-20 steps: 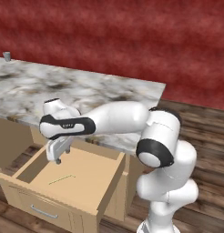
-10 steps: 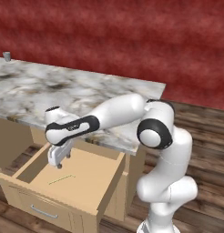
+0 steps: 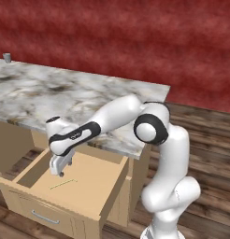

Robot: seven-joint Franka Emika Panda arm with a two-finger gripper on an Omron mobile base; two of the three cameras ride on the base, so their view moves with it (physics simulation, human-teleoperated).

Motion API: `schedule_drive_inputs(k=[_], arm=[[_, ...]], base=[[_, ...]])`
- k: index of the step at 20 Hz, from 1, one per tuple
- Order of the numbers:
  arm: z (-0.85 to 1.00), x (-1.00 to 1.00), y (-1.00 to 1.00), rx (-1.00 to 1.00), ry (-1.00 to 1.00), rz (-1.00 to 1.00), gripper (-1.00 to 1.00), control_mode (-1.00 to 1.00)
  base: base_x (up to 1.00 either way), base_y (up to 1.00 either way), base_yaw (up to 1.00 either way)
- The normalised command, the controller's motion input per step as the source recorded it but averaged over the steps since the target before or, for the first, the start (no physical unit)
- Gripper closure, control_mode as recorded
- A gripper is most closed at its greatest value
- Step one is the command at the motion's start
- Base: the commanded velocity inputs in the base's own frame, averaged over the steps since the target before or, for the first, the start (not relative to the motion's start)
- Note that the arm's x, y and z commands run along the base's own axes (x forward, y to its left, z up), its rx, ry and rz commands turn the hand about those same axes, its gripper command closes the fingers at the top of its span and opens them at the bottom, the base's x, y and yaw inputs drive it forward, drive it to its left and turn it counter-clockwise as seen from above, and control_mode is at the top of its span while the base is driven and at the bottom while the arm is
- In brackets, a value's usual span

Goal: Take a straw from the drawer in front and place it inside the glass cup on the dining counter.

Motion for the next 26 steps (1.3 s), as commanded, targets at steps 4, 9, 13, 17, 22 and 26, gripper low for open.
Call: schedule_drive_inputs(k=[4,9,13,17,22,26], arm=[[-0.34,0.09,-0.04,0.0,-0.11,0.0,-1.0,-1.0],[-0.28,0.05,-0.06,0.0,-0.07,0.0,-1.0,-1.0],[-0.29,0.19,-0.13,0.0,-0.01,0.0,-1.0,-1.0],[-0.3,0.25,-0.15,0.0,0.0,0.0,-1.0,-1.0],[-0.32,0.22,-0.08,0.0,0.0,0.0,-1.0,-1.0],[-0.34,0.16,-0.02,0.0,0.0,0.0,-1.0,-1.0]], base=[[0.0,0.0,0.0],[0.0,0.0,0.0],[0.0,0.0,0.0],[0.0,0.0,0.0],[0.0,0.0,0.0],[0.0,0.0,0.0]])
